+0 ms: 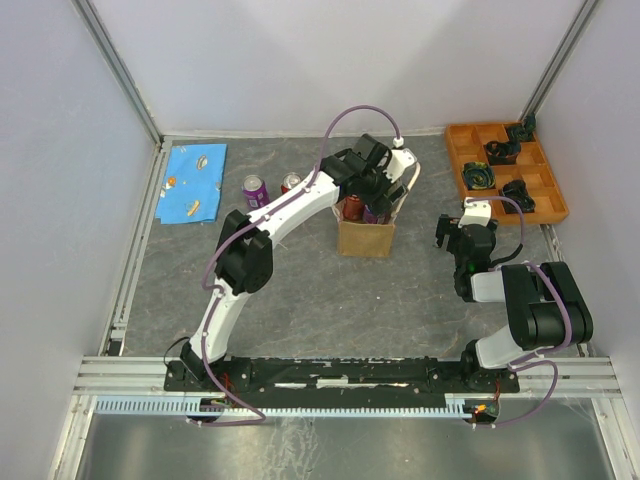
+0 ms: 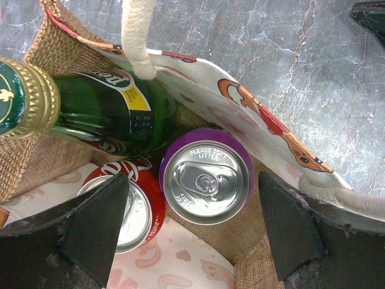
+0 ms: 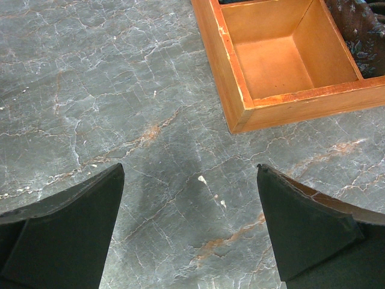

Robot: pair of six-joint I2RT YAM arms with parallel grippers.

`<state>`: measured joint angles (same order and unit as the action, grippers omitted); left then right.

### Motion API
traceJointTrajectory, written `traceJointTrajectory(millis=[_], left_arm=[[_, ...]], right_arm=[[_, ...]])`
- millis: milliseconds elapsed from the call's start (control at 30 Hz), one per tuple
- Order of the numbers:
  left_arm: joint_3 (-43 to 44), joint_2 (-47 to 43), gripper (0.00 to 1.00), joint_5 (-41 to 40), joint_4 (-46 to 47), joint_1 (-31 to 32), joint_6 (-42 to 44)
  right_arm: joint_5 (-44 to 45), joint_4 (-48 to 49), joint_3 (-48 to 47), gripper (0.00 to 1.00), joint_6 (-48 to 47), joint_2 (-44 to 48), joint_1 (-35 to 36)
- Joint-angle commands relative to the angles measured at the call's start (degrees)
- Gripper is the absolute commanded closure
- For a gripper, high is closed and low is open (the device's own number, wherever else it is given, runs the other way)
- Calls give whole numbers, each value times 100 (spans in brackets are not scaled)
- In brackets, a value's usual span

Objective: Take the beverage out of the canvas bag

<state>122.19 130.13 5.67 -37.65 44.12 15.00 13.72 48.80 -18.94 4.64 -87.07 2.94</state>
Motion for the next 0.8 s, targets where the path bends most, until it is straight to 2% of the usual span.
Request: traceJointTrajectory(millis=[0,400,767], left_arm=[[-53,-242,7,271,122,170,279],[-278,-613,7,-205,315,240,423],[-294,-571,7,-197,350,244,450]], right_arm=[[-36,157,-154,1,-10,54,-13],[-40,157,-154,1,-9,55,-17],[-36,157,-154,1,-8,50,-20]])
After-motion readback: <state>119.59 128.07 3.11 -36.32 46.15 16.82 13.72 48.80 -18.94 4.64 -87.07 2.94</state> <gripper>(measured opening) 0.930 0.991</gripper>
